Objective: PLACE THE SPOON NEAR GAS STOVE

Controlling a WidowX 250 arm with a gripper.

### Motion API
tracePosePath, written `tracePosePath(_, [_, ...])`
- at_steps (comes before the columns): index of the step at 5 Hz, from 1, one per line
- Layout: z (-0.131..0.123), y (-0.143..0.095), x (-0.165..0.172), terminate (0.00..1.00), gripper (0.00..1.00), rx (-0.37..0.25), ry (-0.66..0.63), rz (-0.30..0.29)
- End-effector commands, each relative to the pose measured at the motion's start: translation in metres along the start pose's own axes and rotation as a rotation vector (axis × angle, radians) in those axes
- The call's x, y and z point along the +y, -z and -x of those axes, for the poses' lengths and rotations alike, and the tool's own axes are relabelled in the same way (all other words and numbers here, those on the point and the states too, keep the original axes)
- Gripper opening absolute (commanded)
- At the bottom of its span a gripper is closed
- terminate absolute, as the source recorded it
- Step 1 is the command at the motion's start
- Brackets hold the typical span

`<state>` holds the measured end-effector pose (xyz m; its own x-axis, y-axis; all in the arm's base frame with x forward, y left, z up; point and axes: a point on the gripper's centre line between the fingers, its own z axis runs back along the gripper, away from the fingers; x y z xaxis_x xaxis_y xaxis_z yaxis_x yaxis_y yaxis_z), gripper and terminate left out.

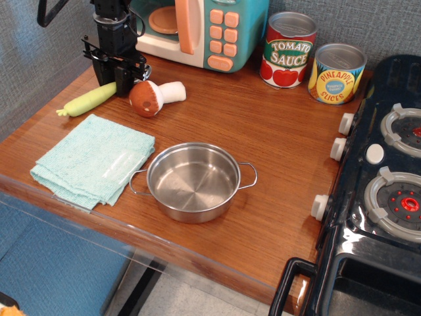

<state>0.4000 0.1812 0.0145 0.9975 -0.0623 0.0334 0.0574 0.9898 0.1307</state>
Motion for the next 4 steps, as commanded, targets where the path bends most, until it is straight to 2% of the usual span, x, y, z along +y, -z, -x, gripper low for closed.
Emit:
tracePosePath(1, [0.014, -0.046, 0.02, 0.0, 0.0, -0.05, -0.047, -0.049])
tracePosePath(2, [0.023, -0.095, 0.019, 0.0, 0.0, -0.082, -0.074, -0.111])
tracePosePath(3, [0.011, -0.122, -0.014, 0.0, 0.0, -0.064, -0.057, -0.105])
tracePosePath(4, [-0.009, -0.121, -0.06, 0.0, 0.0, -0.056, -0.013, -0.041])
